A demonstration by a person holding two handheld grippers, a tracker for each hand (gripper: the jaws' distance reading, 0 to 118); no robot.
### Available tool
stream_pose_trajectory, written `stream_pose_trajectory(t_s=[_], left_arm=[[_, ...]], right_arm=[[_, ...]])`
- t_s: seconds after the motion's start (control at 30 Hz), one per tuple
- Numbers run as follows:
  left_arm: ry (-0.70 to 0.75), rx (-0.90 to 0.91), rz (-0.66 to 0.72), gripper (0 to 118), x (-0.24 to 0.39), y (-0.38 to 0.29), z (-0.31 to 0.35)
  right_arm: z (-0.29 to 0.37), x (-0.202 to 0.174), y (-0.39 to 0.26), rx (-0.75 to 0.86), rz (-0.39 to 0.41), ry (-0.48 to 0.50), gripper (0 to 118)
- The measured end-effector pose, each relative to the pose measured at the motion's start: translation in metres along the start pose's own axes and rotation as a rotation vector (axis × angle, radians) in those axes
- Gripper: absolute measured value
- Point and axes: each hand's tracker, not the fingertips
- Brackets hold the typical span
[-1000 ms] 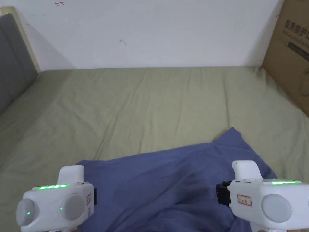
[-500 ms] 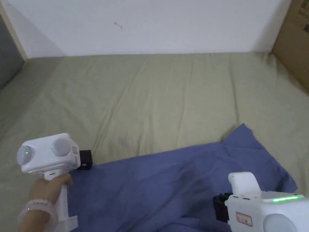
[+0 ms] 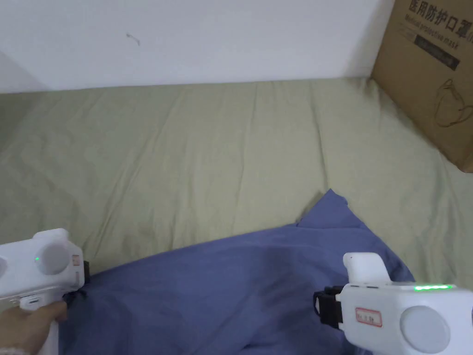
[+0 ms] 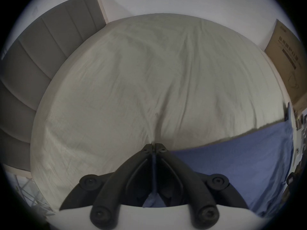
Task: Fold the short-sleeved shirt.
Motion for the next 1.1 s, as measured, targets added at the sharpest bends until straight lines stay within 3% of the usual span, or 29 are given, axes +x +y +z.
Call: stream_pose_trajectory(t_s=[0.1, 0.13, 0.2, 0.23, 0.27, 0.4, 0.53, 0.67, 0.73, 0.83, 0.87, 0.93, 0.97, 1.1], left_arm=[[-0.052, 0.037, 0.041, 2, -0.011, 0.002, 0.017], [-0.056, 0.047, 0.035, 2, -0.012, 0.002, 0.024], [-0.062, 0.077, 0.024, 2, -0.01, 0.001, 0.038], [-0.066, 0.092, 0.021, 2, -0.012, 0.001, 0.042], [-0.064, 0.103, 0.015, 2, -0.01, 0.002, 0.047], [-0.052, 0.147, -0.032, 2, -0.003, 0.005, 0.058], [-0.044, 0.154, -0.04, 2, -0.004, 0.006, 0.057], [-0.046, 0.146, -0.028, 2, -0.007, 0.004, 0.052], [-0.041, 0.142, -0.037, 2, -0.007, 0.004, 0.05], [-0.035, 0.137, -0.055, 2, -0.007, 0.003, 0.049], [-0.037, 0.137, -0.056, 2, -0.008, 0.004, 0.05], [-0.046, 0.138, -0.039, 2, -0.009, 0.006, 0.052], [-0.057, 0.14, -0.027, 2, -0.009, 0.008, 0.053], [-0.02, 0.148, -0.081, 2, -0.005, 0.015, 0.056]], right_arm=[[0.005, 0.028, 0.037, 0.01, -0.01, -0.005, 4], [0.005, 0.04, 0.052, 0.009, -0.012, -0.02, 10], [0.0, 0.067, 0.086, 0.027, -0.033, -0.069, 65], [-0.006, 0.078, 0.1, 0.017, -0.046, -0.1, 86], [-0.012, 0.09, 0.115, 0.022, -0.06, -0.138, 93], [-0.055, 0.131, 0.163, -0.088, -0.105, -0.218, 93], [-0.086, 0.141, 0.172, -0.142, -0.145, -0.135, 93], [-0.119, 0.133, 0.168, -0.261, -0.073, -0.195, 92], [-0.125, 0.127, 0.162, -0.252, -0.07, -0.209, 79], [-0.124, 0.117, 0.165, -0.258, 0.019, -0.242, 66], [-0.121, 0.114, 0.167, -0.258, 0.026, -0.253, 49], [-0.115, 0.11, 0.171, -0.224, 0.018, -0.284, 2], [-0.112, 0.109, 0.172, -0.223, -0.035, -0.262, 2], [-0.092, 0.103, 0.171, -0.205, -0.007, -0.262, 2]])
